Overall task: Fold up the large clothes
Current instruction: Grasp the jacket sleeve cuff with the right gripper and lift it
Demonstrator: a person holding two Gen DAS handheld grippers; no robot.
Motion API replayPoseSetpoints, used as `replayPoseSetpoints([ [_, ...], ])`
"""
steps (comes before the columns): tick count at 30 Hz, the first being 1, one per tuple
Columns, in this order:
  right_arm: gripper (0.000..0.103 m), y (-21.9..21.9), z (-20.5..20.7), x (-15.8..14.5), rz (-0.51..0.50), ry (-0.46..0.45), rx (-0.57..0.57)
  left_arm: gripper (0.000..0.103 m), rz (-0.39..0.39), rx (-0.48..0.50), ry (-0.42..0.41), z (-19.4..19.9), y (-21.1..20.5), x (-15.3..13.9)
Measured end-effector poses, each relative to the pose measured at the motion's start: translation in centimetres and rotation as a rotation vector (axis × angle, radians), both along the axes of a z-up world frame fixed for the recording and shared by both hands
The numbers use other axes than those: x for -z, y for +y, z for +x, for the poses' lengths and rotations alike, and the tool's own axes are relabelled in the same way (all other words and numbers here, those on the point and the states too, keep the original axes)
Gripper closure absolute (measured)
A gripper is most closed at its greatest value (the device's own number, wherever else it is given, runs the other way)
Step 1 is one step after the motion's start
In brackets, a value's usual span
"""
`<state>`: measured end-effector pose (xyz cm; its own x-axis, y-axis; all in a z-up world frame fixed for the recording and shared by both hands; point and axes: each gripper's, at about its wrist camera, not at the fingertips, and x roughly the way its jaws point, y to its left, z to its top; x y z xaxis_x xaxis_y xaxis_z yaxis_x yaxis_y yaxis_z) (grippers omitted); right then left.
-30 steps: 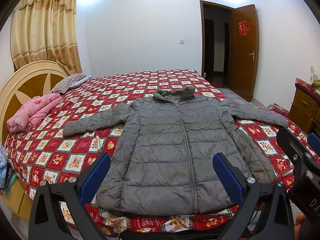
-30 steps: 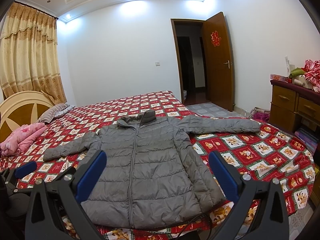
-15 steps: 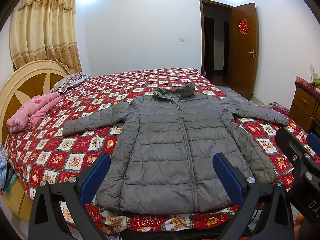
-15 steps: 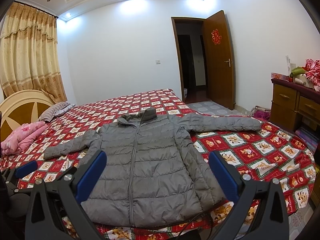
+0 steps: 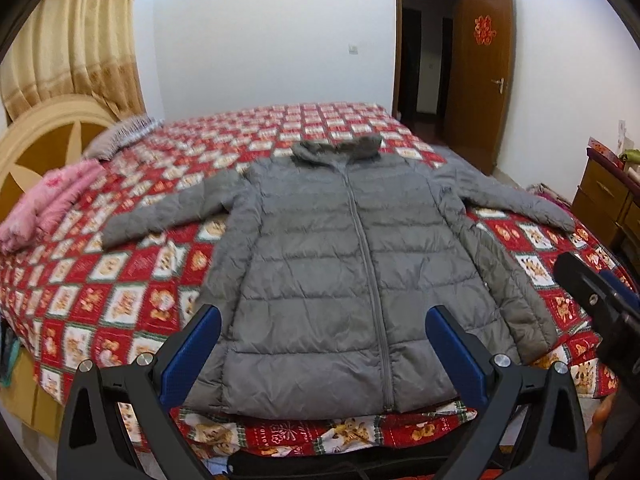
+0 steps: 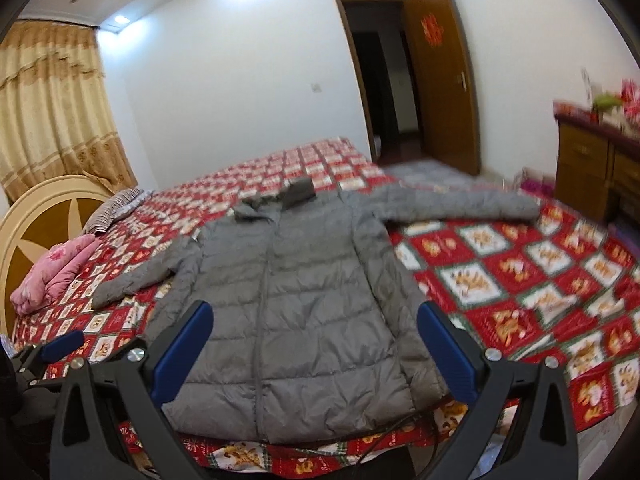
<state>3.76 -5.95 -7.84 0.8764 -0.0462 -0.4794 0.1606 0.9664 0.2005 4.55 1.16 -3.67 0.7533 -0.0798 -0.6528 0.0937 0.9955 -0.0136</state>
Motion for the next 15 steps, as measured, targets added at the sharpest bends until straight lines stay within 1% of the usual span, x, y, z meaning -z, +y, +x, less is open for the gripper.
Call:
replayPoseSetpoints([
  [5, 0.000, -3.4, 2.8, 2.1, 0.072, 0.108, 0.054, 0.001, -0.047, -0.014, 0.088, 3.8, 1.0, 2.3],
  [8, 0.000, -5.4, 4.5, 2.7, 0.084, 0.151, 0.076, 0.001, -0.039, -0.020, 0.088, 6.4, 1.3, 2.7],
  [11, 0.000, -8.5, 6.2, 2.5, 0.100, 0.156, 0.119, 0.001, -0.003, 0.007, 0.082, 9.4, 1.5, 2.6],
  [14, 0.000, -13.8, 7.4, 1.9, 0.138, 0.120, 0.230, 0.001, 0.011, 0.005, 0.056, 12.5, 2.5, 2.6],
  [15, 0.000, -16.1, 7.7, 1.8, 0.165, 0.107, 0.274, 0.001, 0.023, -0.004, 0.039, 13.7, 2.9, 2.7],
])
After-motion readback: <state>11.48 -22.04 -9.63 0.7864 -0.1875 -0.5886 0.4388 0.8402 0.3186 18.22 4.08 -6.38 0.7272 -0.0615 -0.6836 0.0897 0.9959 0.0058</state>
